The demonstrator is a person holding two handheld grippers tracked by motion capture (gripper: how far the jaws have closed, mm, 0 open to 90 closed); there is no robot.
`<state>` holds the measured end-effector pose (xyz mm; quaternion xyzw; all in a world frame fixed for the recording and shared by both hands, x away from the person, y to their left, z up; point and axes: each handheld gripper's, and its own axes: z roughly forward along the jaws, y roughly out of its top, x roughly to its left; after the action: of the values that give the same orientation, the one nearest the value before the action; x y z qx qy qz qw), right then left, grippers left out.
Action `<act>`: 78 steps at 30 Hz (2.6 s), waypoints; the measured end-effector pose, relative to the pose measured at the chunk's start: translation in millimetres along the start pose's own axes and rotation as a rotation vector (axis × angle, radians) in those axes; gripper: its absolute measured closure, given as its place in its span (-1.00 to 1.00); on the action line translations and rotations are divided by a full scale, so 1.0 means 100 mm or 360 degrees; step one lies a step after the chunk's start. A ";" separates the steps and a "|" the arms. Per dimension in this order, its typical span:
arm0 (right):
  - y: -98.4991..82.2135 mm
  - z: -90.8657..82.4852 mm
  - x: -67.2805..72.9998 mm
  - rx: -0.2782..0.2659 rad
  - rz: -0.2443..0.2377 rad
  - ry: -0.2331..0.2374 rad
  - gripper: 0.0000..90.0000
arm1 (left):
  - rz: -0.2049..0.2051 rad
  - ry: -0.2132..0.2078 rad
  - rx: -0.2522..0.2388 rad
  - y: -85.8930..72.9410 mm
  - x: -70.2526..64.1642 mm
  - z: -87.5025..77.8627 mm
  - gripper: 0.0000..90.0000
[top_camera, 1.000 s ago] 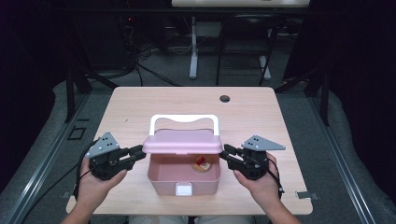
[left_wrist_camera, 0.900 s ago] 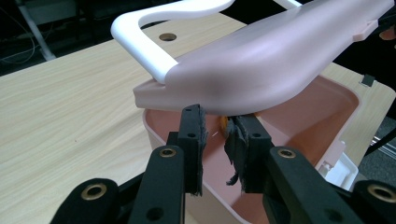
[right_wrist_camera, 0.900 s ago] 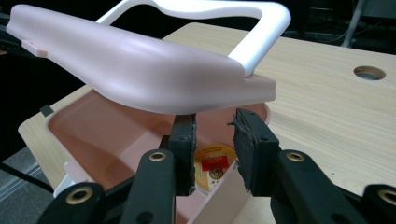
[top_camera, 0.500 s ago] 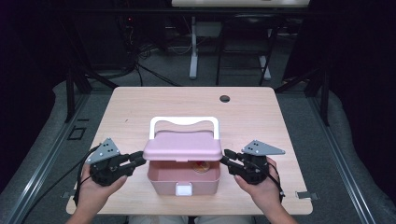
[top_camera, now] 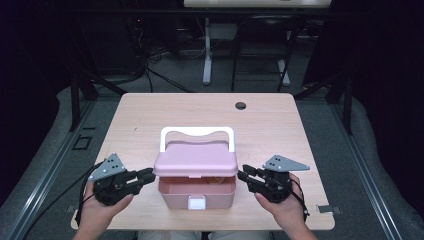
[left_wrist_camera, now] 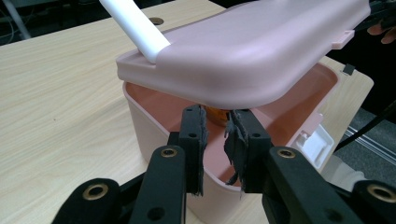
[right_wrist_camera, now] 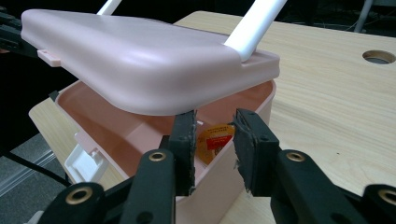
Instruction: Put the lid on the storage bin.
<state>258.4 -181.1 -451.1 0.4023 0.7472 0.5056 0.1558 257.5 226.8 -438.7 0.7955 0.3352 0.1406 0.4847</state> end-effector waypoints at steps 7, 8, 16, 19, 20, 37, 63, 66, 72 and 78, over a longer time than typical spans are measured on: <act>-0.03 -0.03 -0.01 0.0012 0.0002 0.0005 0.53 | 0.0020 0.0005 0.0021 -0.02 -0.01 -0.03 0.68; -0.04 -0.03 -0.01 0.0011 0.0008 0.0005 0.53 | 0.0026 0.0004 0.0027 -0.03 -0.01 -0.04 0.68; -0.07 -0.03 -0.02 0.0052 -0.0020 -0.0007 0.49 | -0.0009 0.0013 0.0008 -0.07 0.02 -0.11 0.70; -0.07 -0.05 -0.03 0.0046 -0.0008 -0.0013 0.48 | -0.0017 0.0026 -0.0009 -0.07 0.04 -0.13 0.68; -0.07 -0.05 -0.04 0.0045 -0.0003 -0.0014 0.48 | -0.0023 0.0028 -0.0013 -0.07 0.04 -0.14 0.67; -0.02 0.07 -0.09 0.0030 0.0037 -0.0030 0.34 | -0.0045 0.0122 -0.0030 -0.05 0.20 -0.04 0.28; 0.06 0.29 -0.34 -0.0073 0.0138 -0.0147 0.09 | -0.0167 0.0244 -0.0046 -0.03 0.50 0.22 0.06; 0.00 0.30 -0.37 -0.0088 0.0139 -0.0171 0.09 | -0.0168 0.0254 -0.0038 -0.08 0.52 0.23 0.06; -0.10 0.31 -0.45 -0.0112 0.0140 -0.0239 0.08 | -0.0190 0.0288 -0.0017 -0.19 0.58 0.23 0.06; -0.22 0.38 -0.52 -0.0087 0.0147 -0.0289 0.08 | -0.0228 0.0316 0.0005 -0.33 0.65 0.23 0.06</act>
<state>305.9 -200.4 -496.7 0.4760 0.6966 0.4939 0.2103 305.3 264.8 -485.0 0.7526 0.4377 0.1831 0.4566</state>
